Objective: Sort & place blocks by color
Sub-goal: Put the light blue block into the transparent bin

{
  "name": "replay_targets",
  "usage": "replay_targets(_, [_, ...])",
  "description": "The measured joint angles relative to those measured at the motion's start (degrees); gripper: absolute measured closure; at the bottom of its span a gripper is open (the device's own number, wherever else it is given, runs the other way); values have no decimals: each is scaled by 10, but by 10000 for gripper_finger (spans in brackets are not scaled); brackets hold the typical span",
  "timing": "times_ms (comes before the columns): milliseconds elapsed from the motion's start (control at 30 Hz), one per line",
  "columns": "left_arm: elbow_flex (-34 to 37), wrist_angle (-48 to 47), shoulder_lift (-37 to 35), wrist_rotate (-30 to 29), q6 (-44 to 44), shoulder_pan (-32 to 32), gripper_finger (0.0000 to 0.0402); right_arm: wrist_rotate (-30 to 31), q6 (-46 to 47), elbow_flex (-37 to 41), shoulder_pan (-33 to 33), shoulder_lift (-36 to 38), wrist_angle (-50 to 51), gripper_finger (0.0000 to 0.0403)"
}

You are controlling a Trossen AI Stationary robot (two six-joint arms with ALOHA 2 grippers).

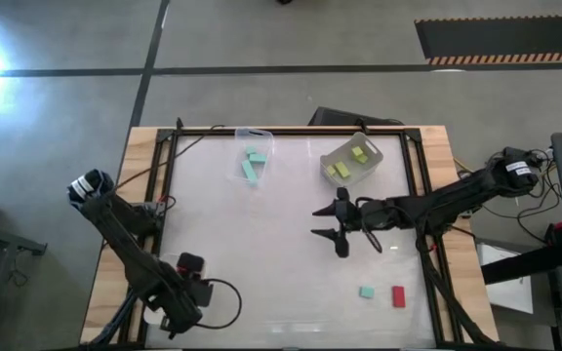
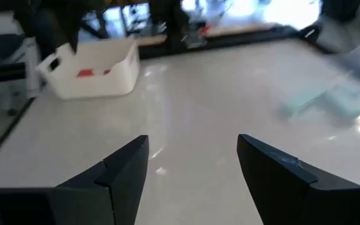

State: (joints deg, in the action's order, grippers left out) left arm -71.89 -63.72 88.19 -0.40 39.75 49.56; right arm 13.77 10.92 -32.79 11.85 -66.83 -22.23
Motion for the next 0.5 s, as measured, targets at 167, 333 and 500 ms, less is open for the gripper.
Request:
replay_targets(167, [-49, 2, -20, -188, -85, -33, 258, -13, 57, -49, 6, 0, 121, 170])
replay_targets(333, [-29, 51, -65, -267, -287, -96, 314, -2, 116, -131, 5, 0, 321, 171])
replay_targets(500, [63, 216, -120, -232, -467, -170, 383, -3, 170, -171, 6, 0, 441, 171])
